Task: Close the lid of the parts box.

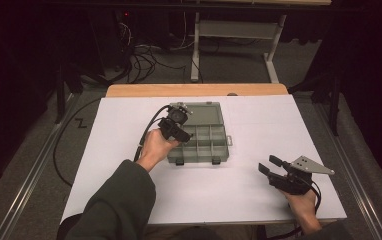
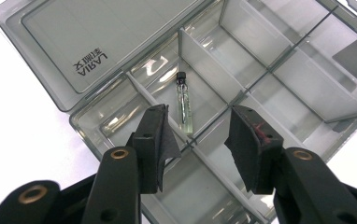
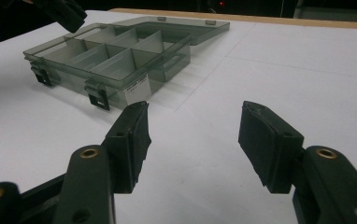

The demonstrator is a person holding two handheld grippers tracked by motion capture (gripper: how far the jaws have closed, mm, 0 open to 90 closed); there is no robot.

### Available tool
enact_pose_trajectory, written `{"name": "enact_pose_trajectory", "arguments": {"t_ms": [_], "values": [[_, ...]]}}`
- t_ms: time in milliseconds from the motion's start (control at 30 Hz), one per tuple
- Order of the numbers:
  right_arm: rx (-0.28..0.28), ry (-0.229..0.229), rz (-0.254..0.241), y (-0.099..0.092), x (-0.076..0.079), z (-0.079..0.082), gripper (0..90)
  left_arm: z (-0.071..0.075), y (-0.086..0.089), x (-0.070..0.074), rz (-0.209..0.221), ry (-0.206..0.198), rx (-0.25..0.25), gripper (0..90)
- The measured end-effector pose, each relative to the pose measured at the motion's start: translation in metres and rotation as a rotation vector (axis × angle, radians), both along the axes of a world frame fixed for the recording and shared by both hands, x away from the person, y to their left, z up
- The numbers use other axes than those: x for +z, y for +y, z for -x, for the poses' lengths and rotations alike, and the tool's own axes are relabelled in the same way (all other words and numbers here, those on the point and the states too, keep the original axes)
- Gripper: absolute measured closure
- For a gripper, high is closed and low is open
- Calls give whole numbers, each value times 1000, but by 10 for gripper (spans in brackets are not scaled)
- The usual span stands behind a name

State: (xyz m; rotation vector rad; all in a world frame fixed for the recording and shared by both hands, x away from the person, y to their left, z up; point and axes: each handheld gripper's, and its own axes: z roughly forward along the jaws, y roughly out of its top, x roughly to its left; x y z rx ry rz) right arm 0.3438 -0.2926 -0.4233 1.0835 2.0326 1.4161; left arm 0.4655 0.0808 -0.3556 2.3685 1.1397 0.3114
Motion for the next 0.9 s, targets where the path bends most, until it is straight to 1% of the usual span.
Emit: {"name": "enact_pose_trajectory", "arguments": {"t_ms": [333, 500, 567, 733, 900], "values": [[-1, 1, -2, 0, 0, 1, 444, 8, 3, 4, 12, -14, -5, 555], [2, 4, 2, 0, 0, 0, 443, 12, 7, 4, 10, -21, -4, 547], [5, -1, 1, 0, 0, 1, 443, 14, 9, 4, 17, -25, 3, 547], [8, -4, -2, -1, 0, 2, 443, 18, 15, 4, 17, -28, 8, 543], [8, 0, 1, 0, 0, 1, 443, 19, 23, 5, 32, -31, 17, 539]]}}
